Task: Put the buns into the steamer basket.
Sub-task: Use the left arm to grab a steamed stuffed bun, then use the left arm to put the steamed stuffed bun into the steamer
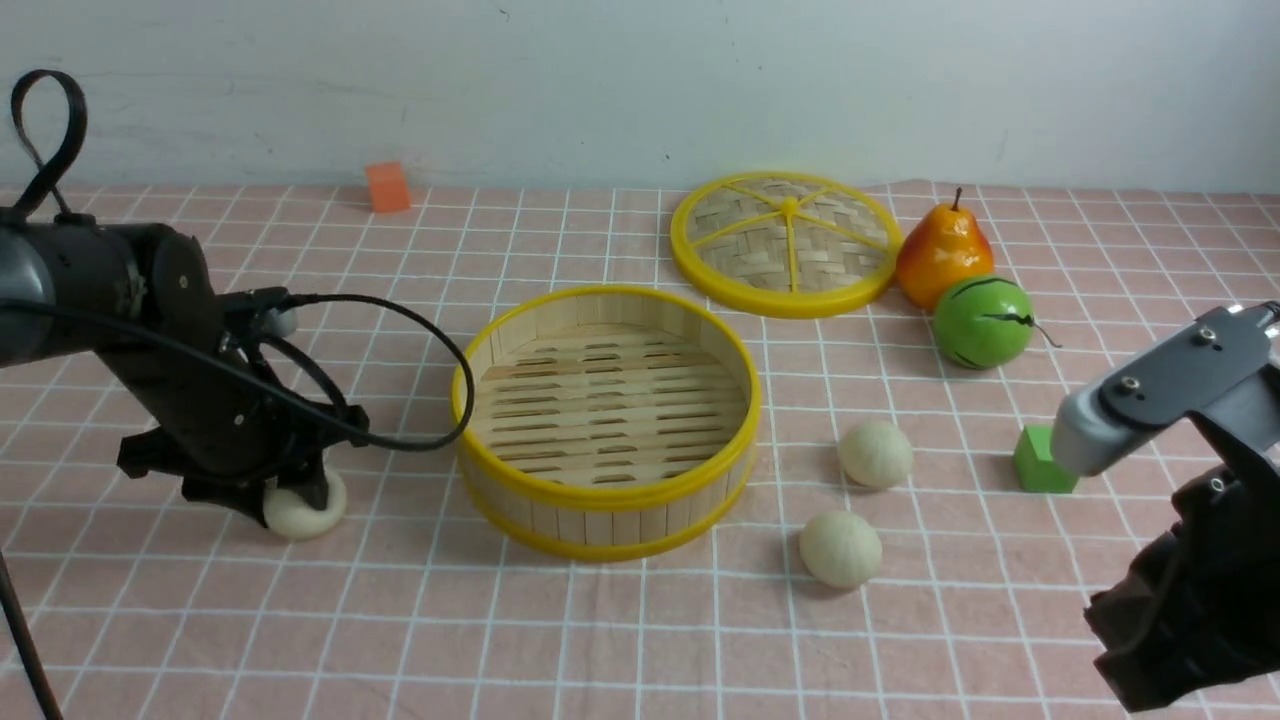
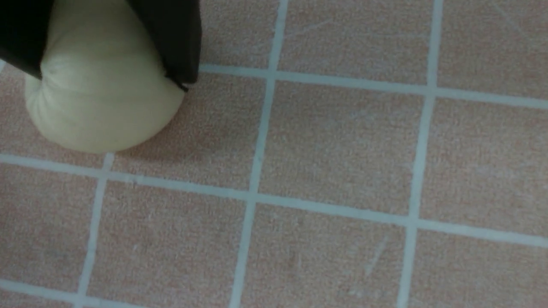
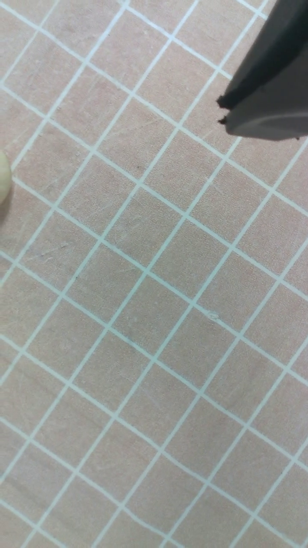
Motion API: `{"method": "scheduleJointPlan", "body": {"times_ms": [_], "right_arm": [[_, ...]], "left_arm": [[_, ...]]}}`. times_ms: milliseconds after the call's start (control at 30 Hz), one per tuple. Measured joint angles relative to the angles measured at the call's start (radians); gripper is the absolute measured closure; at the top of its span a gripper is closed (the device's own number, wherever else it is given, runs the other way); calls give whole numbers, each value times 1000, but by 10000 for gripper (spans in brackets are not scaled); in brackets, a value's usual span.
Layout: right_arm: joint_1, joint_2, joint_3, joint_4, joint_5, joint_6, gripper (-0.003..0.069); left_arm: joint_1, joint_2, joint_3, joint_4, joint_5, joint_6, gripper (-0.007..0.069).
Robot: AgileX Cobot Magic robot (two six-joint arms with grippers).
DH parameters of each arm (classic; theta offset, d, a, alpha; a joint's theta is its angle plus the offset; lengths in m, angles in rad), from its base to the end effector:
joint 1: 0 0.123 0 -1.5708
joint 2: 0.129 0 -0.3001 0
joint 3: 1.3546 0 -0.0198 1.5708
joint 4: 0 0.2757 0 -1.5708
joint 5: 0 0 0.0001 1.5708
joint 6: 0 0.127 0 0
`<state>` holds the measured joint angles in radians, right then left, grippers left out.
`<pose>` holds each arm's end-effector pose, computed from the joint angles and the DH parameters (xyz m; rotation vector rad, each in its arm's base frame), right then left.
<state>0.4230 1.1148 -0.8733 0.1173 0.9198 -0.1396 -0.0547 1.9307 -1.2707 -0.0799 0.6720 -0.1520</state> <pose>0.2136 0.1091 0.2734 -0.6764 2.5680 0.2415 0.4231 -0.0295 0.1350 -0.2137 2.8126 -0.1321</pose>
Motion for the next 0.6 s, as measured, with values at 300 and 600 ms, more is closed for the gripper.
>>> {"method": "scheduleJointPlan", "body": {"times_ms": [300, 600], "right_arm": [[0, 0, 0, -9, -14, 2, 635], [0, 12, 0, -15, -68, 2, 625]], "left_arm": [[-38, -69, -126, 9, 153, 40, 631], [-330, -79, -357, -15, 181, 13, 631]]}}
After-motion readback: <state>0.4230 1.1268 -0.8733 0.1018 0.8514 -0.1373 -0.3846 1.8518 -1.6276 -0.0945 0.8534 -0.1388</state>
